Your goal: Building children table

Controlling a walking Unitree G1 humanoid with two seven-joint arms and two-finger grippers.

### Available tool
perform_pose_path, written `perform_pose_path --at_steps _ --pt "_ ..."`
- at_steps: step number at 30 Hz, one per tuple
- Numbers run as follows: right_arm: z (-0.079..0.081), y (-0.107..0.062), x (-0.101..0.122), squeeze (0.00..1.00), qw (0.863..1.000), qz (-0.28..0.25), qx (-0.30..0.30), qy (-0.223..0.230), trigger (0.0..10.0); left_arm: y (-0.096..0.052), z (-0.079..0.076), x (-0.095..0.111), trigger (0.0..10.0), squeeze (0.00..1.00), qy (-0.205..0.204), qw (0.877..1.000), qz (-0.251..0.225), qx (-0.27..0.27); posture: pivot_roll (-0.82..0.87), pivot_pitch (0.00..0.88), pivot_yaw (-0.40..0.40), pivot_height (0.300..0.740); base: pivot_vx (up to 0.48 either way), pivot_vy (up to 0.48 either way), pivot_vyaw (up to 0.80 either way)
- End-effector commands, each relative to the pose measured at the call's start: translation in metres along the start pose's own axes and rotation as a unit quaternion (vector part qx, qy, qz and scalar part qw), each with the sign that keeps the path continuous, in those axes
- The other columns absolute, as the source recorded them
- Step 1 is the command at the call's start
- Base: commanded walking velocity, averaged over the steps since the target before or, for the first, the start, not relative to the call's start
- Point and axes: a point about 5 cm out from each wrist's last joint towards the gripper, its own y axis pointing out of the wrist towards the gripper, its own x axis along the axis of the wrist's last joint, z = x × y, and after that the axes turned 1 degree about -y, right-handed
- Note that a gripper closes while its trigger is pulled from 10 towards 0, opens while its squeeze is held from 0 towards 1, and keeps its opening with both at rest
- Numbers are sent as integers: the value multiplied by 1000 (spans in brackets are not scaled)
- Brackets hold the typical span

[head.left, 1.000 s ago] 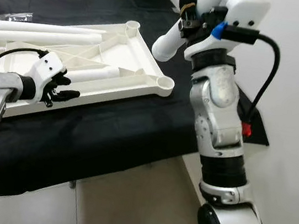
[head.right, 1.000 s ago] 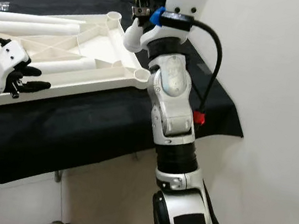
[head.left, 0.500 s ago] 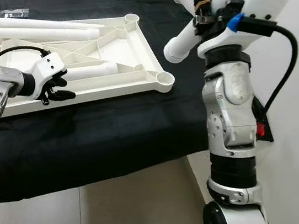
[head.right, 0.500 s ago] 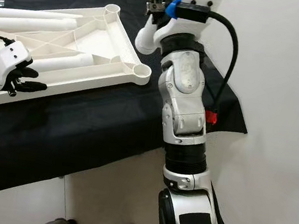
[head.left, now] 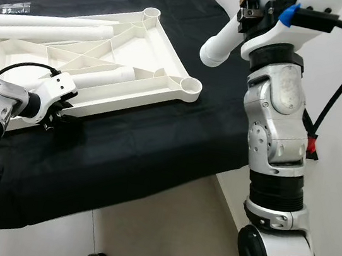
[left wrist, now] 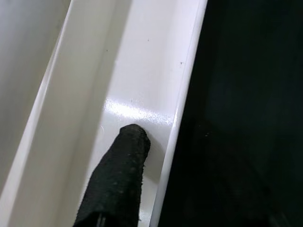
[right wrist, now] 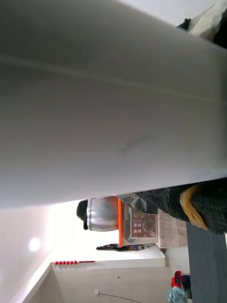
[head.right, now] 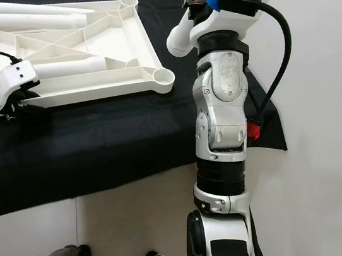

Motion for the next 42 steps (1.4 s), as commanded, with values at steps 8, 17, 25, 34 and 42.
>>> perform_pose_path --at_steps 8,17,25,34,42 --pt "-5 7 7 0 1000 -12 -4 -13 10000 -5 -14 -28 0 0 20 994 52 -89 33 252 -20 740 0 0 0" --pt "-16 12 4 0 1000 -13 -17 -22 10000 -24 -62 -60 0 0 116 949 58 -289 57 228 -26 740 0 0 0" --pt "-17 14 2 0 999 -11 -19 -23 10000 -51 -89 -85 0 0 134 918 94 -361 76 226 -31 740 0 0 0" --pt "-18 14 0 0 999 -10 -19 -30 10000 -60 -83 -94 10000 0 135 931 133 -312 72 225 -30 740 0 0 0" --pt "-20 14 0 0 999 -13 -19 -34 10000 -52 -71 -77 10000 1000 142 950 111 -254 67 224 -31 740 0 0 0"
